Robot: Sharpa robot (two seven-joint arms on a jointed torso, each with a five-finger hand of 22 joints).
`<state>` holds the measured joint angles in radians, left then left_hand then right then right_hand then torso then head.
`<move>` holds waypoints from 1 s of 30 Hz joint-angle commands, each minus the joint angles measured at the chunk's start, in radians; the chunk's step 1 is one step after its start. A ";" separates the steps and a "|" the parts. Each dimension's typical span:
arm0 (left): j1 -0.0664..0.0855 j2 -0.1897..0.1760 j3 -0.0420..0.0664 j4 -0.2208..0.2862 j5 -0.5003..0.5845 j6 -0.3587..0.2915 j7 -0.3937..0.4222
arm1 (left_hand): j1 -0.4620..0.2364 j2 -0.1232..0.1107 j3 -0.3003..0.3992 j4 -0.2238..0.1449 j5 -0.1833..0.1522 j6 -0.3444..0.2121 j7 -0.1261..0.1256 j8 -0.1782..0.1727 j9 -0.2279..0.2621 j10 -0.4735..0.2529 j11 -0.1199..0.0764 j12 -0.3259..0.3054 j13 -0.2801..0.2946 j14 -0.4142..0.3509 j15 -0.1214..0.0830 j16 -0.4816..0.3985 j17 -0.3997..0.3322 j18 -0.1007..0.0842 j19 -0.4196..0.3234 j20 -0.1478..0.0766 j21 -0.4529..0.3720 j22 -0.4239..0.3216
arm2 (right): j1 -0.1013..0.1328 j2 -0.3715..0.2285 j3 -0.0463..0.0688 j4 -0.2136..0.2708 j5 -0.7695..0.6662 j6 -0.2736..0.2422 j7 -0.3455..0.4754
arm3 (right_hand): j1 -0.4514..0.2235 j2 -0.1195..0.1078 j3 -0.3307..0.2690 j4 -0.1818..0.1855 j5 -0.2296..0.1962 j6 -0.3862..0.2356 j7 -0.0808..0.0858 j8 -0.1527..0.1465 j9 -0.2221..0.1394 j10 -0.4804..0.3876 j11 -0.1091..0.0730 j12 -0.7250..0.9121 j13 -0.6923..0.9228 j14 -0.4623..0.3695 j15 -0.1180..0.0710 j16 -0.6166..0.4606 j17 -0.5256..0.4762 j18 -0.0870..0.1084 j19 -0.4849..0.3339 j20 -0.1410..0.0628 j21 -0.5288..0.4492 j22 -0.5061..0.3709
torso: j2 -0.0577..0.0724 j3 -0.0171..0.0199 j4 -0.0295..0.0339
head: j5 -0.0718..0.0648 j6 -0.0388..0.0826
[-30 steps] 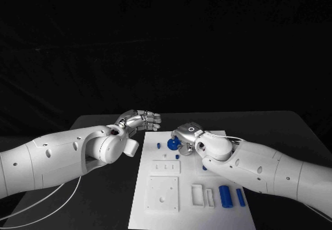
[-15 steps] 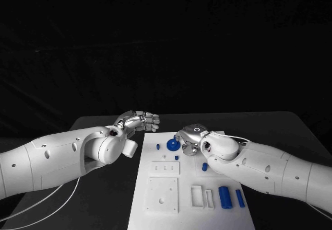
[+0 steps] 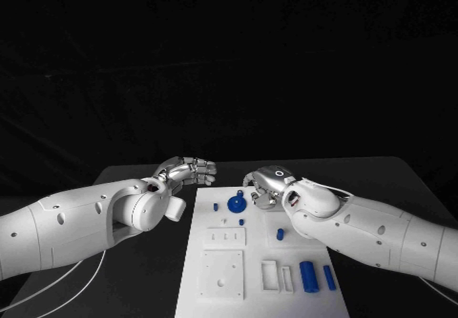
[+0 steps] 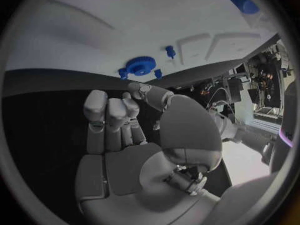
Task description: Assemble the parts on the task board
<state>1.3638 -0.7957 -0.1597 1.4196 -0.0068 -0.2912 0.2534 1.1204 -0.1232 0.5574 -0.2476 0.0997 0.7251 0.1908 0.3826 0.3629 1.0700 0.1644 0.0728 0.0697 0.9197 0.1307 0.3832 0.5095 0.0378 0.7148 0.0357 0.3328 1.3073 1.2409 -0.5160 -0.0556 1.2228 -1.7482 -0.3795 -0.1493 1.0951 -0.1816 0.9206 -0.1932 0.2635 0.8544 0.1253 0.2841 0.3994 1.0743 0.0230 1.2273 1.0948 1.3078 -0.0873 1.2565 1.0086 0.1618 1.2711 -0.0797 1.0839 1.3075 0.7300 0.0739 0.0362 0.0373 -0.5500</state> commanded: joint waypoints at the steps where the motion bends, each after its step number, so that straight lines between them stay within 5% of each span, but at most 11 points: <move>1: 0.001 -0.003 0.001 -0.005 0.002 0.004 0.015 | -0.010 0.000 0.004 0.004 0.007 -0.008 0.019 -0.004 0.001 -0.005 -0.001 -0.005 -0.001 -0.002 0.005 -0.004 0.002 0.010 -0.008 -0.001 0.006 0.022 | 0.003 -0.031 0.019 0.021 0.141 -0.071 0.105 | -0.003 -0.004 0.003 -0.003 0.003 0.019 0.019 0.003 0.002 -0.003 0.008 0.001 0.001 0.002 0.008 -0.005 0.002 0.100 0.005 -0.003 0.001 0.013 | -0.001 0.0020 -0.0049 | 0.005 0.006; 10: 0.000 -0.005 0.000 -0.023 -0.001 0.015 0.023 | -0.009 0.001 0.004 0.004 0.007 -0.007 0.018 -0.004 0.002 -0.004 -0.002 -0.005 0.000 -0.002 0.005 -0.004 0.002 0.010 -0.008 -0.001 0.006 0.022 | 0.026 -0.141 0.047 0.073 0.343 0.006 0.195 | -0.011 -0.008 -0.042 -0.026 -0.034 0.027 0.019 0.011 0.006 -0.008 0.008 0.006 0.004 0.002 0.008 -0.006 0.005 0.100 0.006 -0.010 0.000 0.013 | -0.008 0.0086 -0.0186 | 0.010 0.011; 15: -0.001 -0.018 0.000 -0.025 -0.071 0.020 0.032 | -0.011 0.002 0.004 0.004 0.006 -0.006 0.018 -0.003 0.003 -0.003 -0.001 -0.004 0.000 -0.002 0.005 -0.004 0.002 0.010 -0.009 0.000 0.006 0.022 | 0.029 -0.197 0.051 0.072 0.424 0.048 0.243 | -0.024 -0.014 -0.114 -0.049 -0.066 0.030 0.019 0.016 0.010 -0.013 0.007 0.007 0.005 0.000 0.007 -0.007 0.007 0.100 0.002 -0.011 0.000 0.014 | -0.015 0.0152 -0.0359 | 0.019 0.013; 21: -0.003 -0.029 0.000 -0.022 -0.067 0.028 0.032 | -0.013 0.002 0.003 0.006 0.004 -0.004 0.018 -0.002 0.004 -0.001 -0.001 -0.003 0.000 -0.002 0.006 -0.004 0.002 0.010 -0.009 0.000 0.006 0.022 | 0.029 -0.233 0.052 0.027 0.501 0.082 0.285 | -0.031 -0.012 -0.200 -0.067 -0.044 0.033 0.017 0.021 0.013 -0.023 0.005 0.006 0.004 -0.005 0.006 -0.014 0.008 0.100 -0.012 -0.008 -0.007 0.014 | -0.018 0.0233 -0.0498 | 0.021 0.014; 25: -0.005 -0.032 0.000 -0.020 -0.067 0.037 0.031 | -0.016 0.005 0.002 0.006 0.001 -0.001 0.016 -0.001 0.006 0.019 -0.002 0.006 0.005 -0.001 0.005 -0.003 0.003 0.010 -0.010 -0.001 0.007 0.022 | 0.029 -0.242 0.052 -0.025 0.533 0.115 0.313 | -0.044 -0.011 -0.258 -0.077 -0.020 0.028 0.018 0.019 0.013 -0.028 0.006 0.005 0.003 -0.008 0.006 -0.018 0.009 0.100 -0.021 -0.006 -0.010 0.015 | -0.018 0.0259 -0.0532 | 0.005 0.017; 26: -0.006 -0.032 0.000 -0.020 -0.067 0.037 0.032 | -0.016 0.005 0.001 0.007 0.001 -0.001 0.016 -0.001 0.006 0.028 -0.004 0.011 0.006 0.000 0.005 -0.003 0.003 0.010 -0.010 -0.001 0.007 0.022 | 0.029 -0.242 0.052 -0.036 0.538 0.120 0.317 | -0.046 -0.014 -0.265 -0.079 -0.018 0.027 0.018 0.019 0.013 -0.029 0.007 0.005 0.003 -0.009 0.007 -0.018 0.009 0.100 -0.022 -0.006 -0.010 0.015 | -0.018 0.0270 -0.0548 | -0.002 0.029; 30: -0.009 -0.032 0.000 -0.020 -0.064 0.040 0.033 | -0.017 0.006 0.001 0.007 0.000 0.000 0.016 0.000 0.007 0.033 -0.006 0.013 0.007 0.000 0.005 -0.002 0.003 0.010 -0.010 -0.001 0.008 0.022 | 0.029 -0.237 0.052 -0.082 0.545 0.132 0.320 | -0.038 -0.006 -0.310 -0.092 0.004 0.018 0.021 0.016 0.013 -0.039 0.010 0.002 0.002 -0.019 0.009 -0.025 0.010 0.100 -0.036 -0.003 -0.018 0.015 | -0.018 0.0296 -0.0566 | -0.011 0.027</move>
<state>1.3549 -0.8283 -0.1605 1.3973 -0.0635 -0.2749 0.2689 1.1127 -0.1154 0.5573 -0.2476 0.0996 0.7251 0.1908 0.3826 0.3686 1.0971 0.1589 0.0813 0.0755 0.9197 0.1307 0.3832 0.5116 0.0376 0.7110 0.0320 0.3367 1.3079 1.2696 -0.7566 -0.0041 1.1504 -1.2455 -0.3002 0.1263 1.0570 -0.1934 0.6152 -0.2856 0.2644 0.8557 0.1238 0.3013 0.4117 1.0600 0.0188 1.2311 1.0978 1.2948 -0.0783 1.2345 1.0171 0.1605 1.2404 -0.0829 1.0724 1.3073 0.7122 0.1002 -0.0169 0.0360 -0.5249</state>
